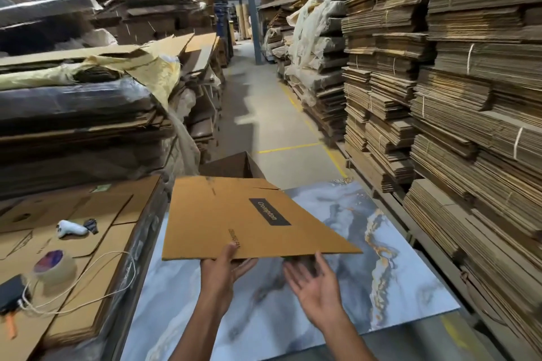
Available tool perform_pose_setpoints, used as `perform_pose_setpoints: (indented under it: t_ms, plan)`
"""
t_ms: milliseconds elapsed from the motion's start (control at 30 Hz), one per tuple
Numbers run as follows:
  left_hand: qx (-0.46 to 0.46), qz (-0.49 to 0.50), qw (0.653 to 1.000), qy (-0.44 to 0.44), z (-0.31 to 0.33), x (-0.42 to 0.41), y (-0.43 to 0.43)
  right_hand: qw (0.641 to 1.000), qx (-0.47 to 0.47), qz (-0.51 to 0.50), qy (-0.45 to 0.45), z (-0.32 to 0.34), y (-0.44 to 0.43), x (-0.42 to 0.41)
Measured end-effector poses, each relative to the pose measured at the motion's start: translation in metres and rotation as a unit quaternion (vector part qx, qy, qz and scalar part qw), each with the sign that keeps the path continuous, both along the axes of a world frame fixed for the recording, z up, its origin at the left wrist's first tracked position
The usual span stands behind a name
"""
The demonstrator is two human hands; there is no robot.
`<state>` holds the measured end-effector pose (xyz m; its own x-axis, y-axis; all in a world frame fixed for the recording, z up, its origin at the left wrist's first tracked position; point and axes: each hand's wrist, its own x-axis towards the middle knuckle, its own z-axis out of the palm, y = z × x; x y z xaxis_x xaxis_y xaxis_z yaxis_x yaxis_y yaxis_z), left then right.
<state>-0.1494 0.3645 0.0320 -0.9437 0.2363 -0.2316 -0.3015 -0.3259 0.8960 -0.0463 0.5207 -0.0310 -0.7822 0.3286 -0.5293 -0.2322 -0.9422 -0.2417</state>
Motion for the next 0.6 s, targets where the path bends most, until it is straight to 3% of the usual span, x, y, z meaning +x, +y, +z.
perform_pose_setpoints:
  t_ms: [200,600]
  plan:
    - [0.098,0.063,0.989,-0.089,-0.029,0.014,-0.026,0.996,0.079,0.01,-0.032,0.006,0.026,-0.011]
    - [0.024,0.071,0.99,-0.12,-0.042,0.005,-0.062,0.974,0.184,0.103,-0.08,0.009,0.021,-0.021]
